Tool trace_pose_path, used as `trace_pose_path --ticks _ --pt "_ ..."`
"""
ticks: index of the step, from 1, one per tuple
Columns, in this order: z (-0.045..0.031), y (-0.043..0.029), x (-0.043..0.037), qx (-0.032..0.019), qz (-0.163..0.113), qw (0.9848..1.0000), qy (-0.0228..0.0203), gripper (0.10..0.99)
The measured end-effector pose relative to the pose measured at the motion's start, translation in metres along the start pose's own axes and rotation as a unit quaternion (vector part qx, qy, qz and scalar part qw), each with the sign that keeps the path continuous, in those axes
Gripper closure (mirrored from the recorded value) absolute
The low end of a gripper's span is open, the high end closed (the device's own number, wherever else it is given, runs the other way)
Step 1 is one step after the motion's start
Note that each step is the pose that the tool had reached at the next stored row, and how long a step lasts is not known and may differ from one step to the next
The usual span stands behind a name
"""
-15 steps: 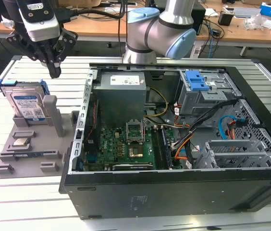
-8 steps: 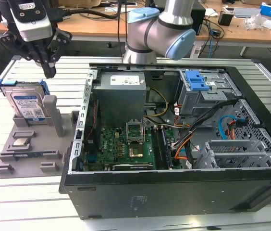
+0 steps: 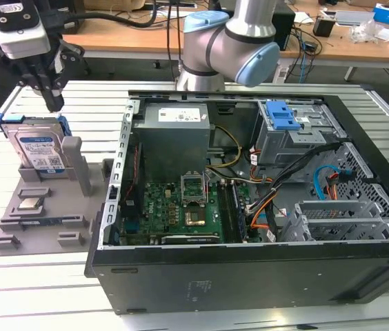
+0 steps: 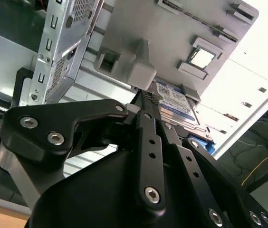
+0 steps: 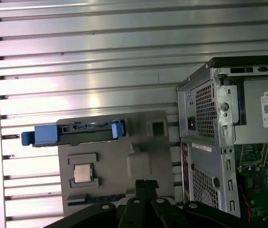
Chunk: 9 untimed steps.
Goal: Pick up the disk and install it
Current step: 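Reach for the disk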
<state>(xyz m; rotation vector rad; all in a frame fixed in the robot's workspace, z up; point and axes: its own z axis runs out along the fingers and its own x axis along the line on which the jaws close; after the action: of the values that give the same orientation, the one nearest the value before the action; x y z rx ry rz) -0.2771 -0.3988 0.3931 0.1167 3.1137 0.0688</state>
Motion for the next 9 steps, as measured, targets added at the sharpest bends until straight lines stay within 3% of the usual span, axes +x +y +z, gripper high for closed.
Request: trace_pose_path --ticks 9 --pt "-0.0005 -0.0017 0.0229 0.0 0.0 1.0 0.0 0.98"
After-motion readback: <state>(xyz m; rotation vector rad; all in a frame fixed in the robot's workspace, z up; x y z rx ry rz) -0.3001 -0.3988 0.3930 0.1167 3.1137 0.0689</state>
